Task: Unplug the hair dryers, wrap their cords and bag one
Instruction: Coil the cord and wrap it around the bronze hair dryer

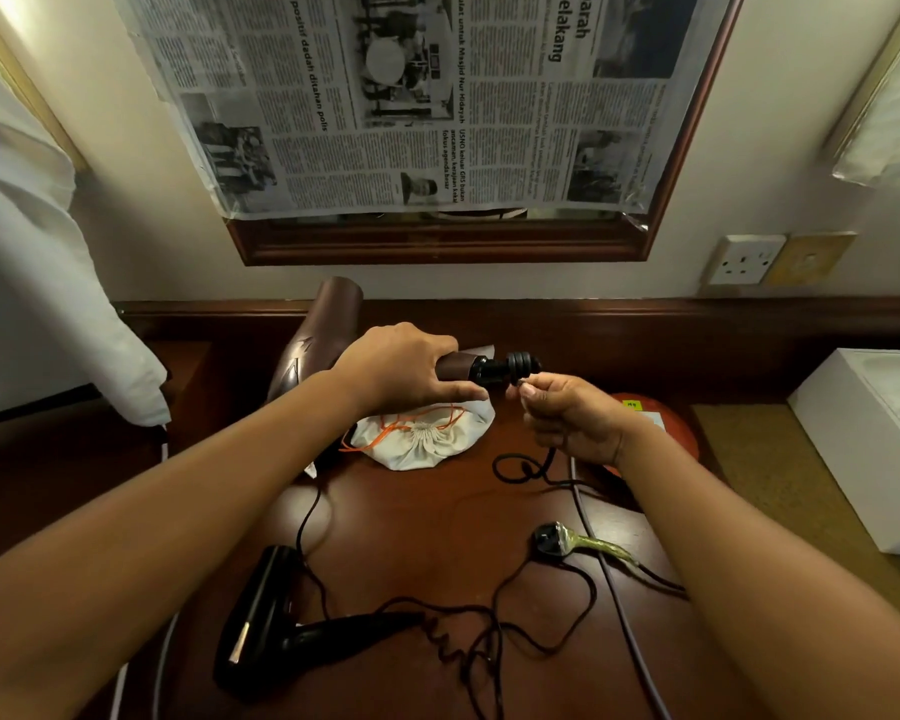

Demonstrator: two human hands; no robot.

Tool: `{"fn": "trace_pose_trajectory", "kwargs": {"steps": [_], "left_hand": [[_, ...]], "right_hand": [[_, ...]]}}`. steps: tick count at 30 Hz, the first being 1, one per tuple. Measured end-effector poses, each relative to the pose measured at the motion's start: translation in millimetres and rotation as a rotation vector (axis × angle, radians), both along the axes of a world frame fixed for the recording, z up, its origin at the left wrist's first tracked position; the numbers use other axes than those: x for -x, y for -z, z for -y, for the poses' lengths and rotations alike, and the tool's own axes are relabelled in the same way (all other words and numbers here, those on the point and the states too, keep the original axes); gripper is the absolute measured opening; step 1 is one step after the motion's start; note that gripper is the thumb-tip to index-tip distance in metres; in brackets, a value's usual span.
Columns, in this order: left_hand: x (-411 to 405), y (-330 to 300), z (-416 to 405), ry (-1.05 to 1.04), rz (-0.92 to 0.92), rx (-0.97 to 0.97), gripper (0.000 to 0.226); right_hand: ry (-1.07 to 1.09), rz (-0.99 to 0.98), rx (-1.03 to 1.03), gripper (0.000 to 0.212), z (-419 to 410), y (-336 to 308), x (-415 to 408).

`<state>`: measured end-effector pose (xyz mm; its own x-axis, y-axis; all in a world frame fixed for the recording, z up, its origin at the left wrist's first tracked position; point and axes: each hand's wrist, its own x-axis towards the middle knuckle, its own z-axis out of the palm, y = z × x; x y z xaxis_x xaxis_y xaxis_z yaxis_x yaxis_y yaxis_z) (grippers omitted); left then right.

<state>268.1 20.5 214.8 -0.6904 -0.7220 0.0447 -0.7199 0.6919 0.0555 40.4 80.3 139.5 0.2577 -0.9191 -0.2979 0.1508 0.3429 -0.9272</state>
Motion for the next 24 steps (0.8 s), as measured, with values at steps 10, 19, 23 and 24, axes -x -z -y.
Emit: {"fn": "trace_pose_trajectory", "kwargs": {"steps": [10,19,23,24], "left_hand": [[-2,4,1,0.029,0.030,0.004,0.046],[4,10,-1,0.046,0.074,0.041,0.041],[8,9,-1,0.059,0.128,0.108,0.039],[10,9,-1,0.058,0.134,0.118,0.039]], "right_hand": [[-0.036,-0.588,0.135,0.014,22,-37,8],[-0.005,-0.813,0.372,0.003,30,-65,7],[-0.010,-0.863,0.414,0.005,31,-71,7],[-0.006,-0.871,0.424,0.006,31,-72,6]]}}
